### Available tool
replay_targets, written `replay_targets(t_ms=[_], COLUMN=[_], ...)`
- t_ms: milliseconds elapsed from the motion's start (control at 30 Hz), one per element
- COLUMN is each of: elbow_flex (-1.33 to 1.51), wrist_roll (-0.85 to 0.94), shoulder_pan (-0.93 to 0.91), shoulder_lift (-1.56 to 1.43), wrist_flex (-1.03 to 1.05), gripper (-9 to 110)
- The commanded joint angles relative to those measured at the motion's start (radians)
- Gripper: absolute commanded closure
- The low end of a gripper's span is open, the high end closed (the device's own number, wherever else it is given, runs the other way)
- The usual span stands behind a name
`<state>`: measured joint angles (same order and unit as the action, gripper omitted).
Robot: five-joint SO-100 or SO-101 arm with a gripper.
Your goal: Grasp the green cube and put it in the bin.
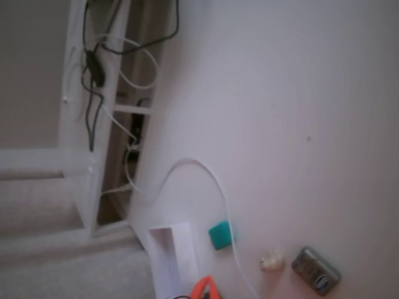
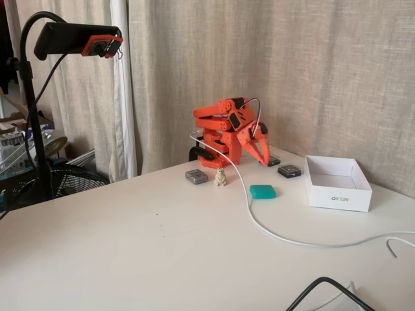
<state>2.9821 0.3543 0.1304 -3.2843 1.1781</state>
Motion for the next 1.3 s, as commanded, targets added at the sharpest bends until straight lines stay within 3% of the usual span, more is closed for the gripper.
replay_targets(t_ms=[0, 200, 400, 500, 733, 1033, 1267], elbow_flex=[-0.118, -0.719, -1.457, -1.637, -1.505, -1.169, -1.101], wrist_roll=[-0.005, -0.107, -0.333, -0.442, -0.615, -0.604, -0.565], shoulder_pan=[0.031, 0.13, 0.184, 0.164, 0.048, -0.264, -0.308], shoulder_lift=[0.173, 0.667, 1.137, 1.292, 1.493, 1.654, 1.681], wrist_flex=[-0.091, -0.072, 0.276, 0.396, 0.491, 0.322, 0.307], gripper=[104, 90, 83, 78, 73, 74, 73])
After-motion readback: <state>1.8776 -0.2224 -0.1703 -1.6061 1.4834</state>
